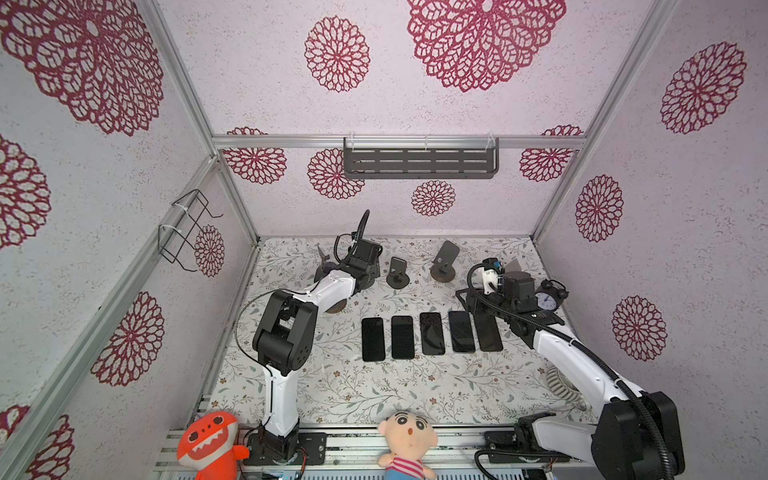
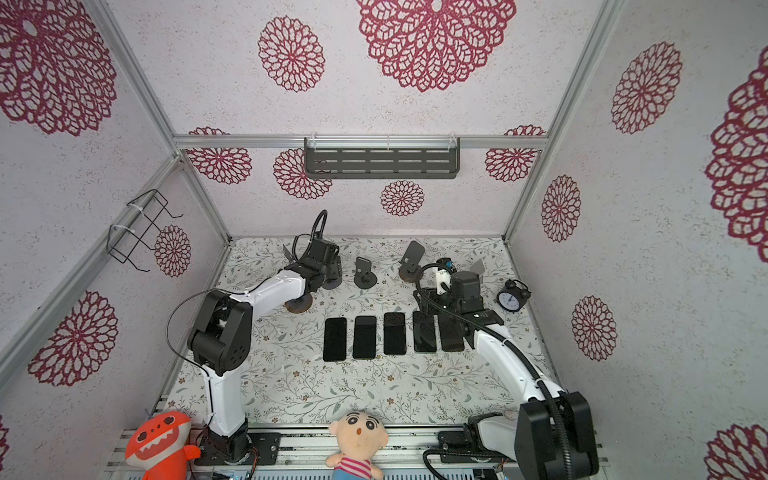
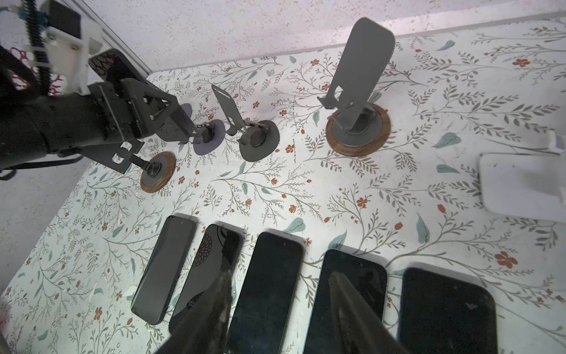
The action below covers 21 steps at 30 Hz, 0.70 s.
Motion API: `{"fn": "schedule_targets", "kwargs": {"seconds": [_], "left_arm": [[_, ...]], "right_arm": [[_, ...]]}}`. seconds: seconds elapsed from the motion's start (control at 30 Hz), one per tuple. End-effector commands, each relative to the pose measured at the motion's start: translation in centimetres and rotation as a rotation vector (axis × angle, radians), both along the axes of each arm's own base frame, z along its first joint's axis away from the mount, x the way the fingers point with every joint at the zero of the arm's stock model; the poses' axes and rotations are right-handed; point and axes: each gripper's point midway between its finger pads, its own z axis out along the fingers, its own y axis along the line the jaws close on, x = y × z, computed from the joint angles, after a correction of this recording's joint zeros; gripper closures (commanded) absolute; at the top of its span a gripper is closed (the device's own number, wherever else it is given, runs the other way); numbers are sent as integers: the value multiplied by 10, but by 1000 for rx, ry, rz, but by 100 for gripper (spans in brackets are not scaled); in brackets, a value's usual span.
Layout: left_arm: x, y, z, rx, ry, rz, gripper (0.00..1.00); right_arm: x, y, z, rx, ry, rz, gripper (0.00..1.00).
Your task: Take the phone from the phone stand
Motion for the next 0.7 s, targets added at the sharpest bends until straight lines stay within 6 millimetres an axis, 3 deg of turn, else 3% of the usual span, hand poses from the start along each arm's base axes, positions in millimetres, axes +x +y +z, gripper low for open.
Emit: {"fn": "schedule_targets", "kwargs": {"seconds": [0.0, 0.2, 0.4, 0.53, 0.67], "left_arm": [[-9, -1, 48, -41, -70, -10, 25], [-45, 2, 66, -28, 2, -39, 30], [-116, 17, 79, 38, 124, -67, 33], [-173, 38, 65, 27, 260, -50, 36], [-222, 59, 36, -28, 354, 11, 41]], "right_arm": [[3, -1, 14, -2, -52, 11, 44], [3, -1, 15, -5, -53, 8, 44], [5, 0, 15, 4, -54, 8, 45], [6, 3, 14, 22, -52, 13, 44], [7, 4, 14, 36, -52, 16, 44]]}}
